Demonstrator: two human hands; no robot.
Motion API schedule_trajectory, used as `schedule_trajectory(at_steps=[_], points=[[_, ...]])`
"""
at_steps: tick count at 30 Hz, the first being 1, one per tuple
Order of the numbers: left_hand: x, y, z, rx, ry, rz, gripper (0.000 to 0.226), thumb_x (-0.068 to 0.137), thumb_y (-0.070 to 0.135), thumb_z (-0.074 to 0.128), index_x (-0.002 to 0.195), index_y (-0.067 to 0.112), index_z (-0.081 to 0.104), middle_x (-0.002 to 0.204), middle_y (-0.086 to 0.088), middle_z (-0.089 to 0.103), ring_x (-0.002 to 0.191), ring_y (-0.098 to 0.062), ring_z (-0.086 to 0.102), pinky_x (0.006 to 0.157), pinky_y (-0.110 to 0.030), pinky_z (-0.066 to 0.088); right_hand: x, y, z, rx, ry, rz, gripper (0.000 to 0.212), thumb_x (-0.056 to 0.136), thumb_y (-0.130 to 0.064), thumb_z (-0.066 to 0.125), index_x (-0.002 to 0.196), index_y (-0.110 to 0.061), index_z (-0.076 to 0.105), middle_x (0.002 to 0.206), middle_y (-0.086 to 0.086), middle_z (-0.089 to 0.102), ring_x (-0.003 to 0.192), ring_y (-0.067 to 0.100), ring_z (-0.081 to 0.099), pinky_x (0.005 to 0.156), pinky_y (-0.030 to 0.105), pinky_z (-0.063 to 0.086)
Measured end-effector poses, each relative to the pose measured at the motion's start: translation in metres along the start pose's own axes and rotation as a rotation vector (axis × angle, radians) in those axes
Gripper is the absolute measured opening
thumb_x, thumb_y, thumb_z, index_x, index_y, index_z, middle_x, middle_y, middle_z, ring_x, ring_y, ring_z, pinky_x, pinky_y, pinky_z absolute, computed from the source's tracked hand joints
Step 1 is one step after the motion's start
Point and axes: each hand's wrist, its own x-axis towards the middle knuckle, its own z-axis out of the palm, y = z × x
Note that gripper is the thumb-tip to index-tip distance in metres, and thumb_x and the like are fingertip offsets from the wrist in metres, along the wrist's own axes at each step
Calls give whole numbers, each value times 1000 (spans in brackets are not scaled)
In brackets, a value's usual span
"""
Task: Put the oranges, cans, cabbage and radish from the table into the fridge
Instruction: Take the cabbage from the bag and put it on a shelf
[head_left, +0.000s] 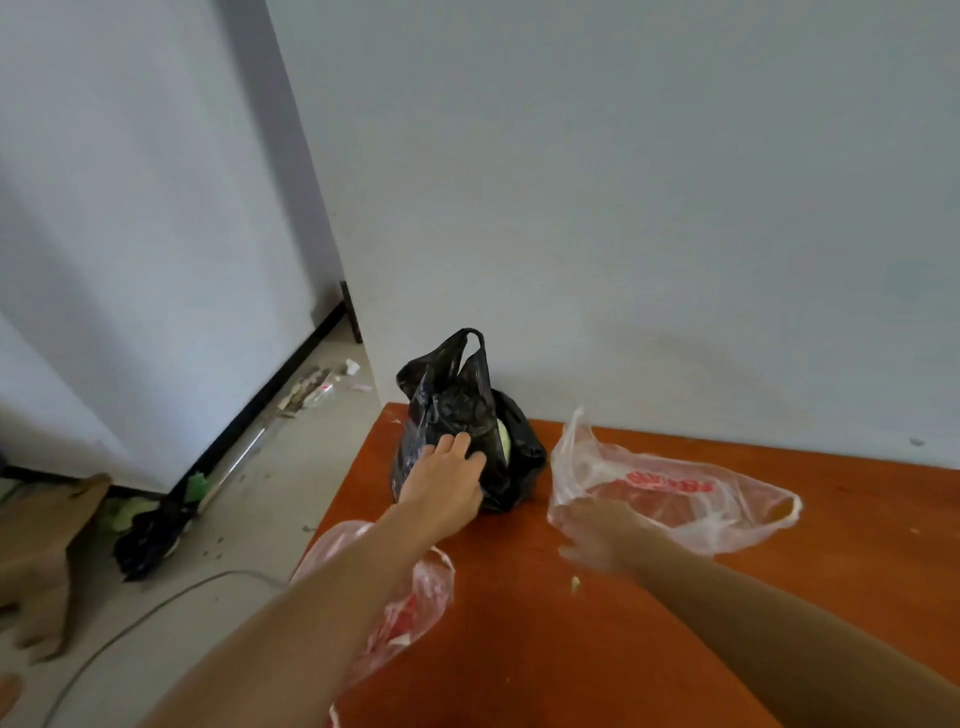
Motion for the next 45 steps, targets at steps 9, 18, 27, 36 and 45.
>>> schedule_trajectory(at_steps=[9,18,27,36,45], points=[[141,-56,46,392,-141,192,45,97,34,41,138,16,46,149,-12,37,146,-36,7,114,-61,-4,95,10,-14,150,159,134,31,96,-31,45,123,-21,56,118,0,58,99,22,61,84,34,49],[64,-115,137,102,-502,-88,39,91,14,50,131,16,49,135,-13,40,120,-32,46,106,-40,35,229,-8,-16,277,169,-29,59,97,-46,43,149,-23,26,155,3,26,141,24,27,106,44,38],[62,-122,161,-291,-329,-399,25,99,29,39,117,14,47,116,-9,53,93,-33,61,75,-39,46,282,-11,-1,249,37,-6,86,77,-71,57,148,-34,26,159,3,11,144,29,9,111,52,24],[131,-117,143,-332,-116,-279,47,97,23,41,142,20,28,123,-9,51,90,-35,61,60,-35,41,179,0,81,158,426,-193,68,76,-60,62,133,-29,43,153,7,28,145,31,19,111,56,30],[156,-83,128,-685,10,19,19,97,25,46,105,14,60,107,-1,56,89,-23,59,73,-38,49,102,-21,97,303,544,-29,26,91,-39,60,112,-26,53,145,2,39,144,20,26,95,37,50]])
